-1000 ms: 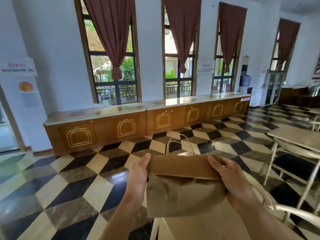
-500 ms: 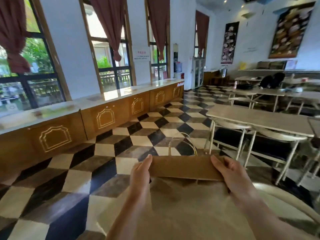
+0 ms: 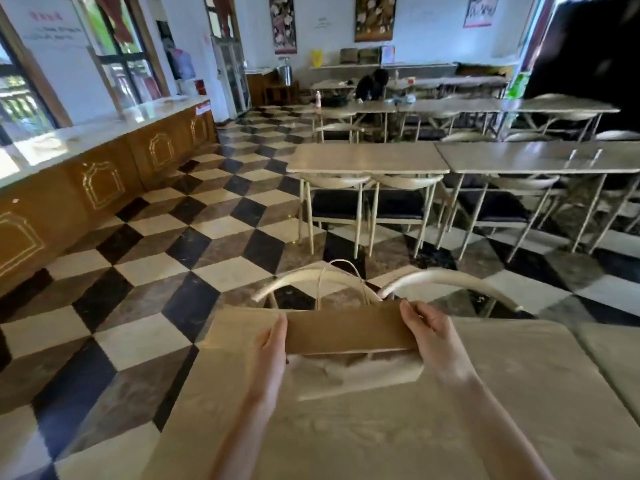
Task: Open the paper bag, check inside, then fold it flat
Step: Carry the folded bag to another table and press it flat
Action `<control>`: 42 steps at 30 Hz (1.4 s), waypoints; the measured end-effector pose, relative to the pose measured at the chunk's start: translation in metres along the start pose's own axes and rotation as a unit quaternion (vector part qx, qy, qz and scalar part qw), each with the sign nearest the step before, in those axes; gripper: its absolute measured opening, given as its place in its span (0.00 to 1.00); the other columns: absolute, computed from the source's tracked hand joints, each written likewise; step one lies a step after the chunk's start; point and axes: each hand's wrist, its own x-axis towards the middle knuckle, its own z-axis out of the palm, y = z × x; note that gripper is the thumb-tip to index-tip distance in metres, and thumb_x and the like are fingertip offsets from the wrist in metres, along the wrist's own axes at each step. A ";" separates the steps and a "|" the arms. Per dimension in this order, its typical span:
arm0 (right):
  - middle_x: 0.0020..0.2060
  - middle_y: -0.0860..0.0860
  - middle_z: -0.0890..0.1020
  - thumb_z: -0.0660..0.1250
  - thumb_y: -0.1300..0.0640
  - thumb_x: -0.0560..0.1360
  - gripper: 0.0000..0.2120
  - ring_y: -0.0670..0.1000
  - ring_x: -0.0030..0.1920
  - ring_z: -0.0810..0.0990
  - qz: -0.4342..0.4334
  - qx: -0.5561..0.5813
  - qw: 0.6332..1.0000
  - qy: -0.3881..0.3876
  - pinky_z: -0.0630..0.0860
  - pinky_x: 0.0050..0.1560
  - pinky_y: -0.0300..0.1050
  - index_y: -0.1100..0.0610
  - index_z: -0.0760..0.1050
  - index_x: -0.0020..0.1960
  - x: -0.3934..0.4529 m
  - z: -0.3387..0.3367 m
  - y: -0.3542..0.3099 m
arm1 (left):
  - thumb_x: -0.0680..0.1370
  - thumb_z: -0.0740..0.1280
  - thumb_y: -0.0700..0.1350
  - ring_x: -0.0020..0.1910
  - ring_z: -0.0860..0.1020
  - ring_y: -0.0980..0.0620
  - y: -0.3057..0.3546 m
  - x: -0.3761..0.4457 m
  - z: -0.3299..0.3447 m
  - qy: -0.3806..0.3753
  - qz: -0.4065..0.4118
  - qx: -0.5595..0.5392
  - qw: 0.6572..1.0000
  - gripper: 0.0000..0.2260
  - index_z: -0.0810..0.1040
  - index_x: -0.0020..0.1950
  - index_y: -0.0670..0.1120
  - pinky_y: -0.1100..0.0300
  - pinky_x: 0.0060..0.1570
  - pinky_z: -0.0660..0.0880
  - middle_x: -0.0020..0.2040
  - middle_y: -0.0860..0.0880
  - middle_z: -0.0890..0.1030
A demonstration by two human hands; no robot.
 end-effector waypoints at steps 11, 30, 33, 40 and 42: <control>0.30 0.51 0.68 0.59 0.53 0.82 0.18 0.47 0.31 0.65 0.089 -0.128 0.988 0.003 0.61 0.33 0.41 0.65 0.68 0.41 0.001 0.013 0.102 | 0.78 0.54 0.64 0.33 0.72 0.52 -0.099 0.045 0.009 -0.058 0.014 0.182 0.982 0.23 0.72 0.35 0.47 0.56 0.37 0.66 0.33 0.47 0.73; 0.27 0.45 0.73 0.62 0.52 0.80 0.12 0.44 0.30 0.71 0.240 -0.215 0.947 0.003 0.68 0.37 0.44 0.46 0.68 0.38 -0.009 0.025 0.230 | 0.82 0.54 0.57 0.27 0.65 0.51 -0.219 0.043 0.024 -0.084 -0.071 0.362 0.926 0.23 0.57 0.31 0.46 0.56 0.31 0.62 0.28 0.48 0.64; 0.28 0.45 0.73 0.61 0.53 0.81 0.10 0.46 0.31 0.71 0.249 -0.218 0.944 0.003 0.69 0.40 0.45 0.49 0.69 0.41 -0.011 0.024 0.237 | 0.82 0.54 0.57 0.28 0.65 0.52 -0.224 0.044 0.026 -0.106 -0.073 0.365 0.922 0.22 0.58 0.33 0.45 0.58 0.31 0.61 0.29 0.49 0.64; 0.32 0.44 0.76 0.59 0.47 0.80 0.11 0.53 0.39 0.76 0.283 -0.210 0.936 0.007 0.72 0.45 0.48 0.47 0.67 0.40 -0.009 0.018 0.238 | 0.82 0.54 0.57 0.27 0.64 0.54 -0.222 0.045 0.030 -0.106 -0.078 0.350 0.928 0.22 0.59 0.33 0.46 0.59 0.31 0.61 0.28 0.51 0.63; 0.37 0.46 0.78 0.59 0.44 0.80 0.10 0.54 0.42 0.77 0.286 -0.211 0.935 0.017 0.72 0.45 0.49 0.48 0.67 0.43 -0.009 0.019 0.238 | 0.81 0.54 0.57 0.28 0.68 0.53 -0.221 0.044 0.030 -0.092 -0.078 0.345 0.931 0.22 0.63 0.33 0.45 0.58 0.32 0.66 0.28 0.50 0.68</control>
